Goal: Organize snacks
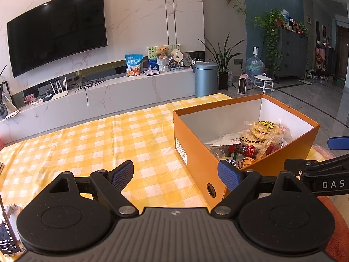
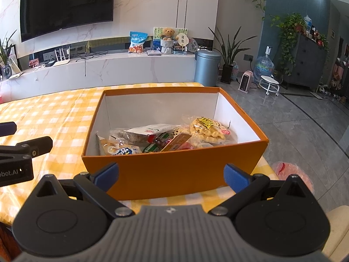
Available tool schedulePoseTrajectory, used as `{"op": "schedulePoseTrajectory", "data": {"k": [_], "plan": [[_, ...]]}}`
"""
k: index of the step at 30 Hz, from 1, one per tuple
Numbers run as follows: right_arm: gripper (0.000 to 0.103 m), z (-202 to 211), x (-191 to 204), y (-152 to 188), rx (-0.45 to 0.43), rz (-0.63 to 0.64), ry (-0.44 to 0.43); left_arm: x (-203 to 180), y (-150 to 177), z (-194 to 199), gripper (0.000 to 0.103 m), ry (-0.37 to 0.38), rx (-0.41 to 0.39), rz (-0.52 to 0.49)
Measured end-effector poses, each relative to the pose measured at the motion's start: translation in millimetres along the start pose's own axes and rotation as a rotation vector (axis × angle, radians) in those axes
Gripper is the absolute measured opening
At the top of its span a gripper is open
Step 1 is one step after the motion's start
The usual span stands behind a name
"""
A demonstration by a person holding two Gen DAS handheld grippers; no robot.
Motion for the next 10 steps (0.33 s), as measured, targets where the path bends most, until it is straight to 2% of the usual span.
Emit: {"op": "schedulePoseTrajectory", "data": {"k": [10], "plan": [[0.100,-0.4,-0.1,0.6,0.012,0.006,-0.003,1.1,0.4,1.3,0.102,0.010,-0.004,0.003]]}}
Point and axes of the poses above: each gripper's, at about its wrist camera, not at the fingertips, and z roughly against the way its jaws point, x to its left, y to its underside, the point moved 3 cm from there along -z, roughly the way its jaws point, and after that the axes turned 12 degrees about -z, right-handed, at the moved point
